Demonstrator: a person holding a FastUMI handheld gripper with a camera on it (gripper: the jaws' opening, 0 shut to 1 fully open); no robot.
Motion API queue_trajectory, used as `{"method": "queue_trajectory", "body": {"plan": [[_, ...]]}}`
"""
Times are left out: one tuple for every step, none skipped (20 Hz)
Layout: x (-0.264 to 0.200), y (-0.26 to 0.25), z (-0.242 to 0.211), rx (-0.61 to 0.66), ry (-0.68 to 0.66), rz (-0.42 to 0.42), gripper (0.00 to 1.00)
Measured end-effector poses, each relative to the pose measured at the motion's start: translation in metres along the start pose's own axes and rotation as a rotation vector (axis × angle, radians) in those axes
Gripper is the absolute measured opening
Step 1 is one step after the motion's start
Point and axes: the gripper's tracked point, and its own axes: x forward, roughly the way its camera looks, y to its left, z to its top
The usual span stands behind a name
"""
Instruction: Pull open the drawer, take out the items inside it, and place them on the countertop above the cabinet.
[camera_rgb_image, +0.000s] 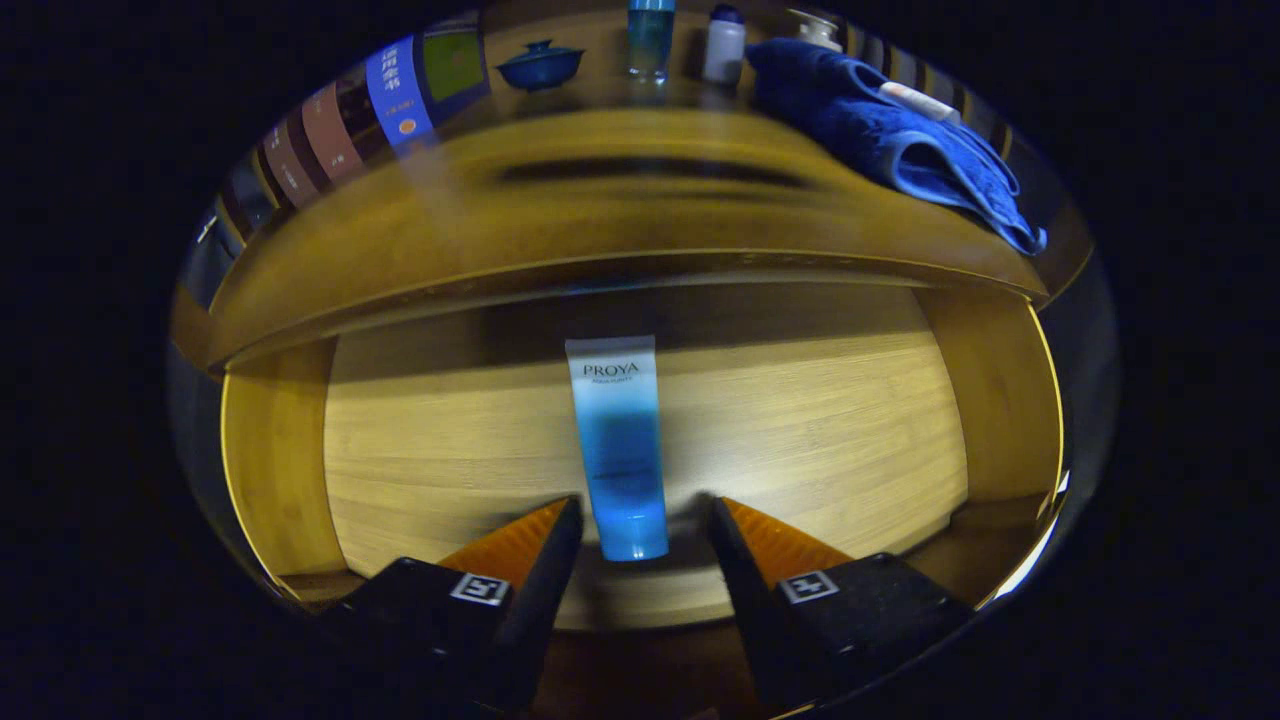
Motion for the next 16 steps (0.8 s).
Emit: {"method": "queue_trajectory", "body": {"plan": [[0.000,0.002,0.000,-0.002,0.015,0.012,0.77],[0.001,0.004,0.002,0.010,0.021,0.028,0.71],[0.001,0.003,0.002,0.005,0.043,0.022,0.65],[-0.001,0.004,0.004,0.000,0.035,0.024,0.54],[-0.003,0.002,0.004,-0.013,0.042,0.016,0.43],[-0.002,0.004,0.001,-0.022,0.035,0.015,0.38],[-0.005,0.006,0.002,-0.013,0.021,0.021,0.38],[-0.007,0.004,0.000,-0.006,0.012,0.022,0.37],[-0.012,0.001,-0.001,-0.001,0.003,0.021,0.37],[-0.018,-0.002,-0.003,0.002,-0.008,0.017,0.37],[-0.025,-0.005,-0.003,0.008,-0.026,0.010,0.37],[-0.036,-0.007,-0.003,0.010,-0.047,0.006,0.37],[-0.044,-0.009,-0.003,0.010,-0.068,0.001,0.37],[-0.055,-0.012,-0.002,0.009,-0.093,-0.002,0.37],[-0.066,-0.014,-0.003,0.007,-0.116,-0.002,0.37],[-0.077,-0.015,-0.003,0.003,-0.138,-0.001,0.37]]}}
